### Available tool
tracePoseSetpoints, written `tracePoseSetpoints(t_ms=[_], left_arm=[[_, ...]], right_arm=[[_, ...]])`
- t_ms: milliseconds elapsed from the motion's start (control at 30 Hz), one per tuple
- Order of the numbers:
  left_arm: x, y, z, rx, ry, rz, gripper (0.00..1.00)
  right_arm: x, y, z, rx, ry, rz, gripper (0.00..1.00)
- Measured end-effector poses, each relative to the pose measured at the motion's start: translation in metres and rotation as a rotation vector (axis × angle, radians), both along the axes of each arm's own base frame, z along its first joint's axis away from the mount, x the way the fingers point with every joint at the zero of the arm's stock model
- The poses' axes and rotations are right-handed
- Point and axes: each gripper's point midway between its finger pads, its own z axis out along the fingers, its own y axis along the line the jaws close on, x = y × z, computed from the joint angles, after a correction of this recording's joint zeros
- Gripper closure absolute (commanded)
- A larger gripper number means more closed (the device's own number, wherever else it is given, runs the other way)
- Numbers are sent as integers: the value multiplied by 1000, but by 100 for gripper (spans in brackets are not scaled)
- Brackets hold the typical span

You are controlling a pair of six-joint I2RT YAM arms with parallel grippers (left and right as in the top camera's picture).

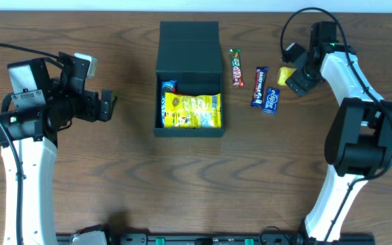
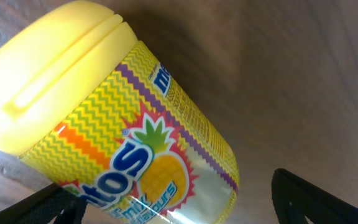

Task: Pack container
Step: 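Grasp the yellow Mentos bottle with the right gripper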

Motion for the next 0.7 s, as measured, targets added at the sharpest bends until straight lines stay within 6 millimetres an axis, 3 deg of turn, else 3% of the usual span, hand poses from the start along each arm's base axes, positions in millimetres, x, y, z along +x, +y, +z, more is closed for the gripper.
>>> tracePoseSetpoints(t_ms=[367,700], left_arm=[[0,0,0,-10,5,11,4],[0,0,0,-24,13,26,5]], right_arm=[[9,21,1,84,-30,124,10],[9,34,0,147,-32,180,32]])
